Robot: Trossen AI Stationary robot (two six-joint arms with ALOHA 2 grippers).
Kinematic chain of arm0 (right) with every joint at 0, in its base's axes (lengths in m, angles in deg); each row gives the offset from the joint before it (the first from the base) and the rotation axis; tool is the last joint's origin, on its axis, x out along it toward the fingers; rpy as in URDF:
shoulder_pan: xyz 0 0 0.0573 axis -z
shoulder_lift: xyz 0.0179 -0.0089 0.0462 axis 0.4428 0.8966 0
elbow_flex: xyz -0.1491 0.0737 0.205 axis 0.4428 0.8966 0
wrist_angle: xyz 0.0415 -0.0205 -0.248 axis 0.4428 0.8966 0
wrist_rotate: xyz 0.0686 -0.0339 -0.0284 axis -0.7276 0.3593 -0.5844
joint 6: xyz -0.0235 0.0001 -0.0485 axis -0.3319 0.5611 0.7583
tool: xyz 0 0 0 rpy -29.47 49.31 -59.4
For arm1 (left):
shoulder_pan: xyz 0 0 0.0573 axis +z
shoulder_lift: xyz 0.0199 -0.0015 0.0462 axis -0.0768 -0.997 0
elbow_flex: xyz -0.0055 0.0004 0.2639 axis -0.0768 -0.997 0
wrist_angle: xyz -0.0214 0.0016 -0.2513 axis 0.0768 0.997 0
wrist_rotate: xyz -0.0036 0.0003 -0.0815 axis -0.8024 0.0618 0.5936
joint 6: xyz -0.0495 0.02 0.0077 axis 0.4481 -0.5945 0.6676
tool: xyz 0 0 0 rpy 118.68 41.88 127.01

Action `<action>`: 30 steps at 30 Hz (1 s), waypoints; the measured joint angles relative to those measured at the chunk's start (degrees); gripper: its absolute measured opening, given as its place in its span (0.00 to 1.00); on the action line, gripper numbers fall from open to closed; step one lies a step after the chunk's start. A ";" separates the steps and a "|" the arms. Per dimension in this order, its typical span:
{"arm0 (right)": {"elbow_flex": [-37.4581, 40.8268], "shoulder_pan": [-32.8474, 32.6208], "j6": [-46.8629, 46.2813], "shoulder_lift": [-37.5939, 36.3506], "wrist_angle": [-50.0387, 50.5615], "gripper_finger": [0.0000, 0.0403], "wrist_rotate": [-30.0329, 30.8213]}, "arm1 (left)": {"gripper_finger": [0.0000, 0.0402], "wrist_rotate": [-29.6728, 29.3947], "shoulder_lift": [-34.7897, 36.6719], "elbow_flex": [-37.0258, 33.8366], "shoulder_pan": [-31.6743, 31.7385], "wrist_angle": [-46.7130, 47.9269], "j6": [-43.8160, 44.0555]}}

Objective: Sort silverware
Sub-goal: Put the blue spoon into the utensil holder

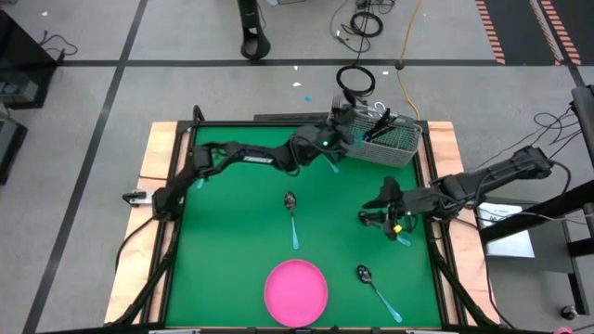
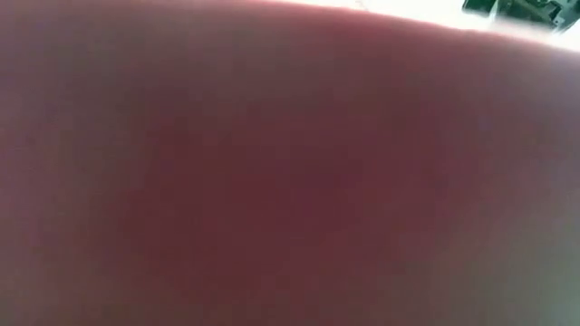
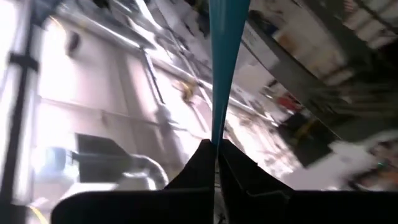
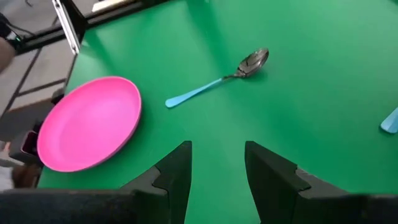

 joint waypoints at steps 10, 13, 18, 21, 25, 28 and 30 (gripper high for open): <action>0.00 0.09 -2.10 -4.58 -1.28 0.34 2.82 | 0.00 8.59 -7.16 13.90 0.85 7.29 -1.33; 0.00 0.42 -2.57 -5.68 -1.28 0.34 4.89 | 0.00 8.74 -9.08 18.38 1.05 14.11 -2.82; 0.00 1.39 -2.50 -6.46 -1.33 0.34 5.14 | 0.00 11.15 -13.20 24.96 1.02 15.40 -7.85; 0.00 1.89 -2.46 -6.51 -1.29 0.34 5.21 | 0.00 13.69 -14.69 28.94 1.28 16.12 -9.78; 0.00 2.05 -3.48 -7.88 -1.23 0.34 5.02 | 0.00 15.79 -15.59 33.10 1.51 17.50 -9.79; 0.00 2.03 -4.30 -9.59 -1.24 0.34 4.80 | 0.00 15.91 -15.66 33.98 1.49 17.46 -10.05; 0.00 2.03 -4.41 -10.82 -1.27 0.34 4.77 | 0.00 15.85 -15.68 33.98 1.49 17.63 -10.12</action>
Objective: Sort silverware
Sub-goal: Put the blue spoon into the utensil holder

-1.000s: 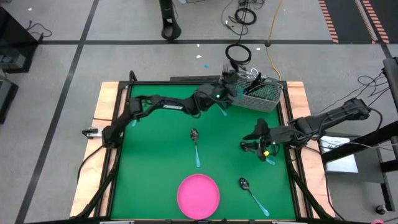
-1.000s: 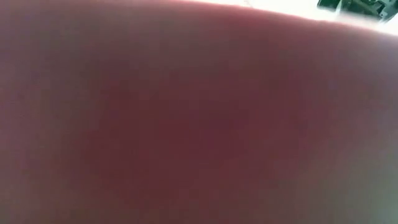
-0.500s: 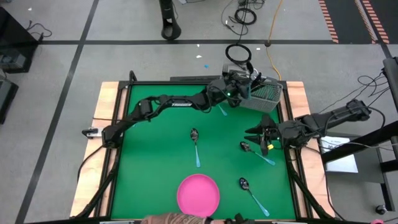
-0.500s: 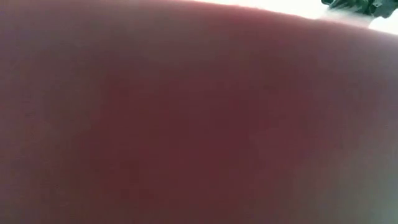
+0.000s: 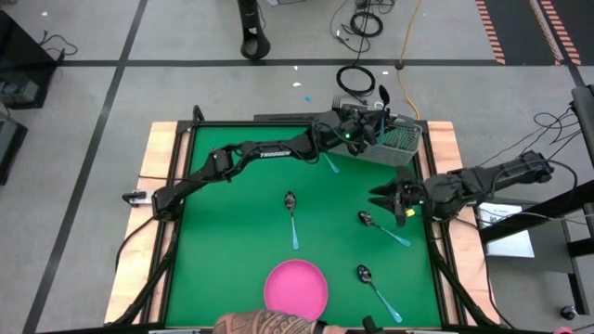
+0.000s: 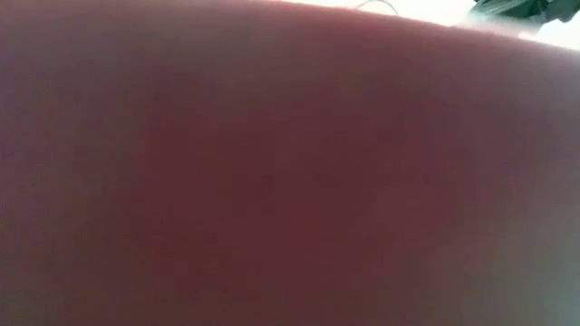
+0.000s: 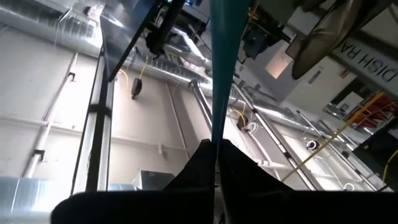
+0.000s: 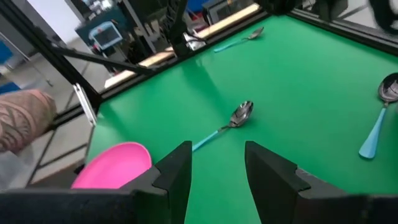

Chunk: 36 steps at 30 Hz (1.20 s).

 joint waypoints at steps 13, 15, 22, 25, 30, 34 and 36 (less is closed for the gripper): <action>0.00 0.00 6.01 -1.85 -0.02 0.34 -0.10 | 0.00 -2.62 0.06 -0.02 -0.20 -8.13 0.47; 0.00 0.00 6.92 -1.85 0.00 0.34 -0.11 | 0.00 -2.48 0.15 -0.02 -0.17 -8.19 3.83; 0.00 -0.02 12.30 -1.85 0.14 0.34 -2.32 | 0.00 -10.08 0.55 -0.07 -0.15 -7.91 26.91; 0.00 -0.05 14.69 -1.85 0.16 0.34 -4.31 | 0.00 -12.52 1.95 -0.11 -0.42 -7.29 36.56; 0.00 -0.15 17.64 -1.83 0.30 0.34 -7.27 | 0.00 -15.56 7.12 -0.11 -1.03 2.97 59.36; 0.00 -0.20 19.68 -1.83 0.63 0.34 -9.87 | 0.00 -13.07 13.63 -0.11 -0.42 18.57 84.21; 0.00 -0.20 20.42 -1.83 1.04 0.34 -10.98 | 0.00 -10.48 16.33 -0.05 0.32 24.46 94.43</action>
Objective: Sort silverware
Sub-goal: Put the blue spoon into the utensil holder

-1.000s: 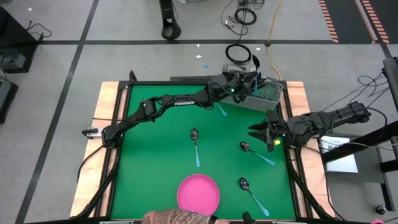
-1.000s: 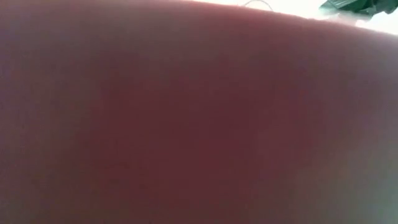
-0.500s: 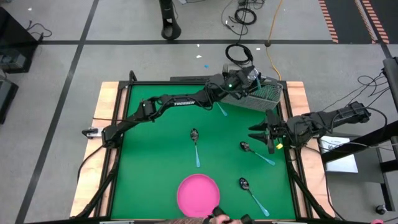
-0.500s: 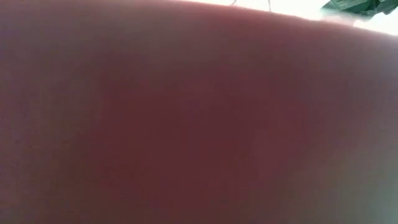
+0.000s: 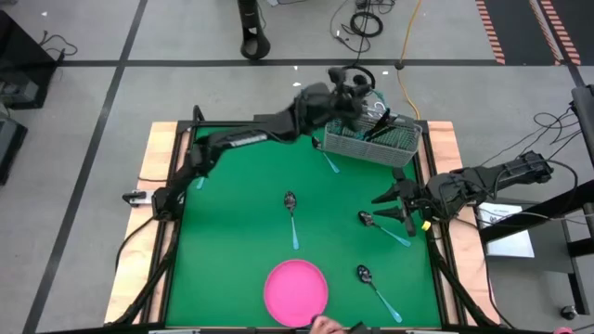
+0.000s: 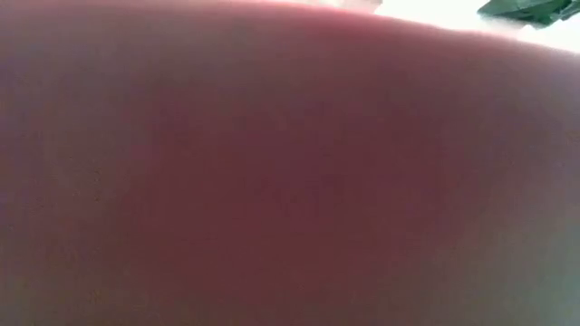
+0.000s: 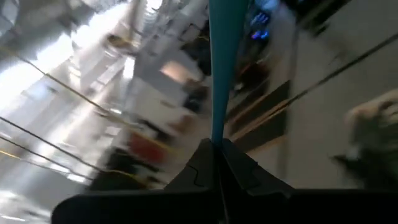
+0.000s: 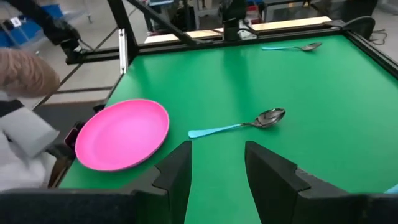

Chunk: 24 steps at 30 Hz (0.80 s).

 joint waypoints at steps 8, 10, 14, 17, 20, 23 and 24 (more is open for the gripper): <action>0.00 -0.09 1.24 0.11 2.33 0.34 0.13 | 0.00 37.95 7.54 -0.01 5.73 30.52 34.14; 0.00 -0.07 2.28 0.11 2.54 0.34 0.41 | 0.00 49.92 7.89 -0.01 7.30 37.59 38.97; 0.00 -0.07 11.57 0.63 1.10 0.34 5.91 | 0.00 63.70 7.84 -1.66 8.72 48.36 46.70; 0.00 -0.04 26.78 2.61 -2.14 0.34 12.23 | 0.00 66.63 7.82 -6.02 7.97 50.23 51.44; -0.02 -0.07 47.64 5.76 -7.39 0.34 15.24 | 0.00 68.67 7.62 -10.68 6.30 50.23 54.47; -0.02 -0.04 67.55 9.80 -13.32 0.34 15.84 | 0.00 69.22 7.66 -14.52 4.80 48.64 54.67; -0.02 -0.04 73.78 11.25 -14.59 0.34 16.01 | 0.00 69.23 7.66 -15.32 4.27 48.12 55.09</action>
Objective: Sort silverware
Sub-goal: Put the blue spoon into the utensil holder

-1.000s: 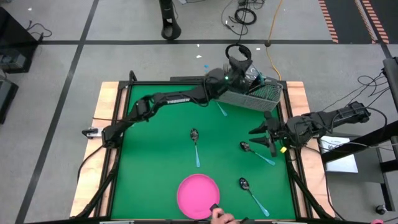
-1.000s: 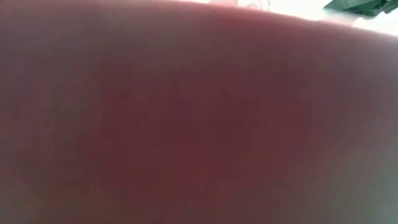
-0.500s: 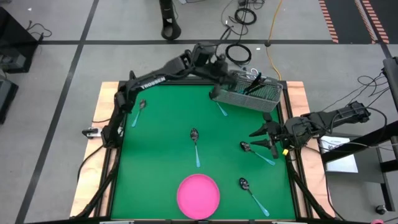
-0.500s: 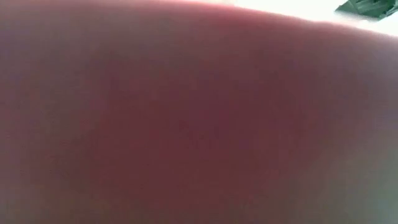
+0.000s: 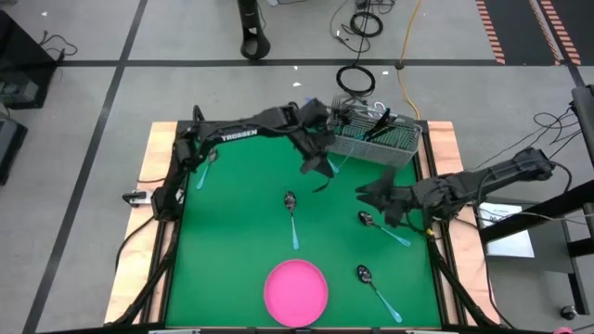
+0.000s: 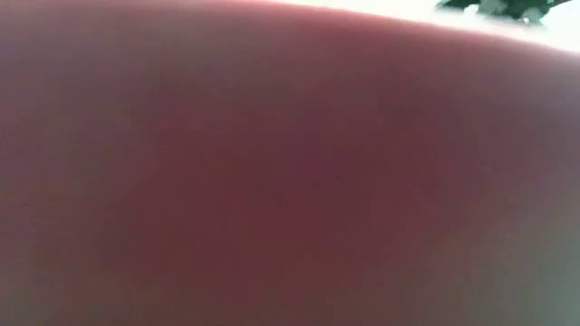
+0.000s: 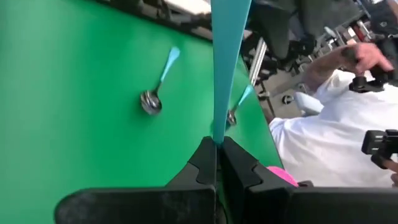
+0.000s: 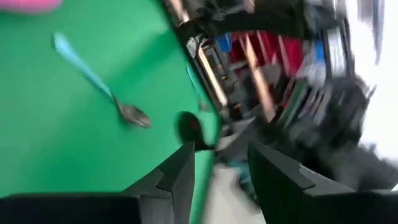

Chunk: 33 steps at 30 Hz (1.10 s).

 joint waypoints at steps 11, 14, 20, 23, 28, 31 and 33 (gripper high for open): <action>-0.01 0.19 35.11 17.56 -15.75 0.34 26.43 | 0.00 -1.22 0.09 -1.80 -4.24 -7.13 8.58; -0.02 0.19 37.97 20.48 -17.92 0.34 28.72 | 0.00 -2.92 0.09 -1.85 -4.25 -6.63 8.65; -0.02 0.26 44.08 24.72 -23.61 0.34 30.14 | 0.00 -3.34 0.09 -1.89 -3.97 -7.50 9.98; -0.02 0.24 45.58 25.46 -24.04 0.34 30.17 | 0.00 -3.33 0.09 -1.89 -3.68 -7.35 10.03; 0.00 0.31 45.95 26.17 -26.13 0.32 29.95 | 0.00 -3.27 0.09 -1.89 -3.50 -6.88 10.01; 0.00 0.65 45.99 26.17 -28.05 0.26 29.65 | 0.00 -2.91 0.09 -1.85 -3.49 -6.91 9.89; 0.00 0.99 45.97 26.17 -29.02 0.20 29.47 | 0.00 -2.93 0.09 -1.85 -3.48 -6.87 9.83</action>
